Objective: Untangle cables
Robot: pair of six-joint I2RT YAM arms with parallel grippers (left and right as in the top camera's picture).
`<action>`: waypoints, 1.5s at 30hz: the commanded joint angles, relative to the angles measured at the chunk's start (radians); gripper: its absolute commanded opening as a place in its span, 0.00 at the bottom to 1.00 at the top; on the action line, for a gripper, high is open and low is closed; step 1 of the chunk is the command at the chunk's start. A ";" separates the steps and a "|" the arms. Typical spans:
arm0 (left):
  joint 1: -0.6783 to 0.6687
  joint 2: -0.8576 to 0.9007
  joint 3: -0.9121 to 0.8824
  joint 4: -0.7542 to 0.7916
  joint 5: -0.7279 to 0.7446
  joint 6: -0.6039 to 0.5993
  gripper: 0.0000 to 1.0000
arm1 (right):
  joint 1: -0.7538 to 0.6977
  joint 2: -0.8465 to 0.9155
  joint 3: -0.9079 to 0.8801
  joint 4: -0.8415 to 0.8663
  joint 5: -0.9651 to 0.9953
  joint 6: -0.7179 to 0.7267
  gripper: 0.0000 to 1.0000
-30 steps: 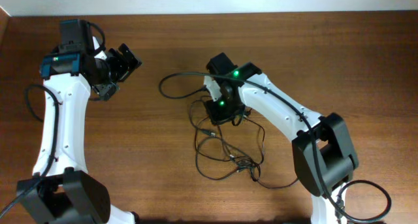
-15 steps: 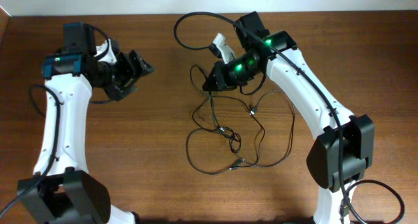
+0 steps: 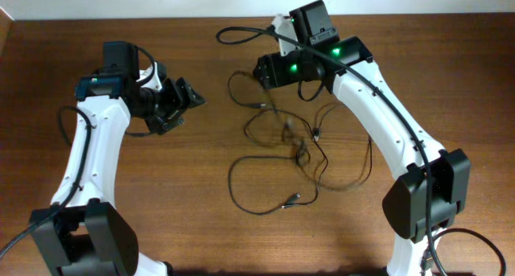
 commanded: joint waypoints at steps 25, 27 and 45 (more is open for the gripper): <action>-0.028 0.005 -0.008 0.014 -0.234 -0.074 0.99 | 0.144 0.130 -0.119 -0.118 0.540 -0.104 0.40; -0.028 0.005 -0.008 0.013 -0.237 -0.074 1.00 | 0.157 0.156 -0.119 -0.114 0.542 -0.126 0.38; -0.029 0.005 -0.008 0.025 -0.251 -0.074 0.95 | 0.166 0.214 0.038 -0.102 0.867 -0.125 0.04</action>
